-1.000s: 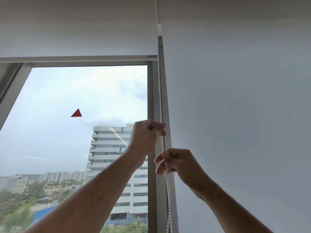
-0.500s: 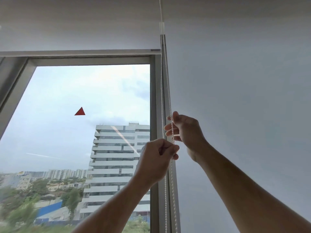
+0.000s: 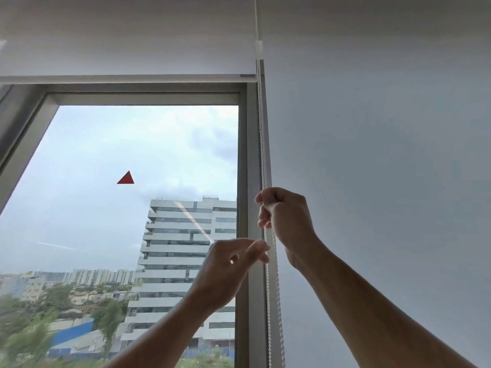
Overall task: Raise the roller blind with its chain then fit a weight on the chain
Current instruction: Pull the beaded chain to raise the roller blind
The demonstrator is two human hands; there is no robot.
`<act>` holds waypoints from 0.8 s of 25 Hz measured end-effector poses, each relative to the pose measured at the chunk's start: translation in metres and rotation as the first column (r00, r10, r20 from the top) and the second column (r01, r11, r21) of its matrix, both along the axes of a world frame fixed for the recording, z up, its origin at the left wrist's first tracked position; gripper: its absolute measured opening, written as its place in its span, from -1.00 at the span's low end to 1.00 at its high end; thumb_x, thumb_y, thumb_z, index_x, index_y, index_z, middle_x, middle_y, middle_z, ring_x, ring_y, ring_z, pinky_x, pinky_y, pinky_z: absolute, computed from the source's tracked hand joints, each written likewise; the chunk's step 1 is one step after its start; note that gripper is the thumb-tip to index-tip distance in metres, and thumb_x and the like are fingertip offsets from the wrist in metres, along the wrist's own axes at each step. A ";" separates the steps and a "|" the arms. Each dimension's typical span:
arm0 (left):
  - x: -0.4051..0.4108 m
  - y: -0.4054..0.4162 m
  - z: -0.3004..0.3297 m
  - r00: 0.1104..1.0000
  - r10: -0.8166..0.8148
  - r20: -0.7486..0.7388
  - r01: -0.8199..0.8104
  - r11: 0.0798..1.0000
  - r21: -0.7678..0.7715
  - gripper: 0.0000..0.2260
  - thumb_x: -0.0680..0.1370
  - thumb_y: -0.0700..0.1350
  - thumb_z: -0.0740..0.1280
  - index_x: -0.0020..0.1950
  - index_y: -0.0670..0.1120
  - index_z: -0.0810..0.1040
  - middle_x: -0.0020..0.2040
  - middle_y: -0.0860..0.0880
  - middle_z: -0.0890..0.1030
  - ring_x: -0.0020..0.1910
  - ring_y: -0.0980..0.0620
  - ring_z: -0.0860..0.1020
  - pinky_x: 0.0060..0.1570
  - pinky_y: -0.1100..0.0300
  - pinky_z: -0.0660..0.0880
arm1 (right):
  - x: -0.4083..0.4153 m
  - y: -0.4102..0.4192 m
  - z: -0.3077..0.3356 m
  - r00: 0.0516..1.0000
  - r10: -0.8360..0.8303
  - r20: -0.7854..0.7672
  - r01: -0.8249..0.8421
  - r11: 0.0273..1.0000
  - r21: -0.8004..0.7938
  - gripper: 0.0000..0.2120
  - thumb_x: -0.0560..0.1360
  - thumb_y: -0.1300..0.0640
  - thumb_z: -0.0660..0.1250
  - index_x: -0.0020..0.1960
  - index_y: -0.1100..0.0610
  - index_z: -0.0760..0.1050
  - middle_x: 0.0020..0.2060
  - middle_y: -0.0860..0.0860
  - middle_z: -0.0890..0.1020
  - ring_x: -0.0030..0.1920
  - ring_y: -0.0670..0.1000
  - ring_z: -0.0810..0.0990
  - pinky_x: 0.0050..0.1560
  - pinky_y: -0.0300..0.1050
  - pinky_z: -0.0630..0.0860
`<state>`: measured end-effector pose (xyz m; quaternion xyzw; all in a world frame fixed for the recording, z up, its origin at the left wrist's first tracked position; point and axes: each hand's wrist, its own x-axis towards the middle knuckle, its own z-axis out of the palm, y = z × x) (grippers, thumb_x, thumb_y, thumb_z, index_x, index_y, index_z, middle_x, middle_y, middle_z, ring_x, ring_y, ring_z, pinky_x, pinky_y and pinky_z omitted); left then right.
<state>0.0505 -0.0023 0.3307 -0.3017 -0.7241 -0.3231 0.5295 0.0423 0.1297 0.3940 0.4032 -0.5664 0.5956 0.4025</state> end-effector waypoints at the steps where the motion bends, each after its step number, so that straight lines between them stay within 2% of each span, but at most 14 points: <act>1: -0.001 -0.003 0.006 0.999 -0.028 -0.021 0.030 0.996 0.085 -0.63 0.54 0.29 0.18 -0.21 0.16 0.69 -0.22 0.23 0.72 -0.19 0.27 0.66 -0.23 0.28 0.44 | -0.001 -0.002 -0.003 1.000 0.003 -0.005 -0.003 1.000 0.003 -0.64 0.63 0.26 0.21 -0.27 0.03 0.60 -0.51 -0.10 0.60 -0.47 -0.19 0.58 -0.42 -0.40 0.51; 3: -0.003 -0.006 0.022 0.997 -0.041 -0.065 0.053 0.976 0.210 -0.61 0.58 0.23 0.17 -0.20 0.10 0.69 -0.29 0.13 0.72 -0.26 0.26 0.64 -0.28 0.27 0.42 | -0.003 -0.005 -0.013 1.000 -0.017 -0.022 0.017 1.000 0.026 -0.64 0.63 0.26 0.21 -0.27 0.03 0.59 -0.50 -0.10 0.60 -0.46 -0.19 0.59 -0.43 -0.43 0.49; 4: -0.003 -0.005 0.029 0.996 -0.024 -0.087 0.043 0.973 0.225 -0.61 0.58 0.20 0.16 -0.20 0.06 0.69 -0.30 0.12 0.71 -0.28 0.26 0.63 -0.28 0.25 0.42 | -0.004 -0.007 -0.018 0.999 -0.029 -0.028 0.031 0.999 0.040 -0.64 0.63 0.25 0.21 -0.28 0.04 0.59 -0.51 -0.11 0.61 -0.46 -0.20 0.59 -0.43 -0.44 0.48; 7: 0.003 0.004 0.046 0.992 -0.003 -0.127 0.024 0.986 0.163 -0.58 0.60 0.14 0.19 -0.24 -0.09 0.66 -0.37 0.03 0.65 -0.33 0.19 0.60 -0.28 0.21 0.49 | -0.009 -0.009 -0.032 0.999 -0.032 -0.030 0.034 0.998 0.055 -0.63 0.66 0.19 0.20 -0.27 0.09 0.61 -0.53 -0.14 0.61 -0.47 -0.20 0.58 -0.41 -0.43 0.47; 10: 0.008 0.018 0.065 0.997 -0.041 -0.070 0.054 0.981 0.187 -0.63 0.60 0.11 0.25 -0.25 -0.08 0.65 -0.31 -0.06 0.69 -0.37 0.10 0.60 -0.36 0.26 0.51 | -0.014 -0.010 -0.046 1.000 -0.010 -0.018 0.011 0.998 0.057 -0.64 0.66 0.19 0.21 -0.26 0.08 0.62 -0.52 -0.08 0.60 -0.47 -0.18 0.57 -0.35 -0.41 0.48; 13: 0.009 0.029 0.081 0.993 -0.114 0.042 0.095 0.946 0.310 -0.74 0.58 0.01 0.34 -0.27 -0.02 0.67 -0.27 -0.04 0.72 -0.37 0.13 0.56 -0.38 0.30 0.49 | -0.020 -0.011 -0.059 1.000 0.015 0.002 -0.015 0.998 0.061 -0.65 0.65 0.21 0.21 -0.25 0.08 0.63 -0.50 -0.06 0.61 -0.45 -0.16 0.57 -0.31 -0.38 0.52; 15: 0.008 0.032 0.080 0.984 -0.155 0.093 0.115 0.933 0.341 -0.79 0.57 -0.08 0.38 -0.25 -0.08 0.67 -0.35 0.02 0.70 -0.43 0.18 0.52 -0.43 0.37 0.46 | -0.024 -0.008 -0.065 1.000 0.005 0.001 -0.005 0.997 0.073 -0.64 0.65 0.22 0.22 -0.26 0.07 0.63 -0.50 -0.04 0.62 -0.46 -0.14 0.58 -0.32 -0.38 0.52; 17: 0.005 0.033 0.073 0.979 -0.169 0.113 0.123 0.934 0.336 -0.81 0.56 -0.10 0.39 -0.23 -0.13 0.65 -0.39 0.05 0.67 -0.51 0.26 0.47 -0.38 0.33 0.43 | -0.027 -0.003 -0.068 1.000 -0.007 0.004 0.007 0.992 0.126 -0.65 0.65 0.20 0.22 -0.24 0.05 0.63 -0.49 -0.03 0.64 -0.46 -0.15 0.59 -0.32 -0.38 0.51; 20: 0.002 0.032 0.068 0.985 -0.145 0.089 0.113 0.949 0.293 -0.80 0.57 -0.11 0.38 -0.24 -0.12 0.62 -0.42 0.08 0.64 -0.53 0.29 0.47 -0.36 0.31 0.44 | -0.033 0.006 -0.066 0.996 0.067 0.052 -0.078 0.971 0.228 -0.68 0.66 0.01 0.19 -0.14 -0.05 0.67 -0.35 -0.01 0.73 -0.29 -0.11 0.69 -0.12 -0.17 0.52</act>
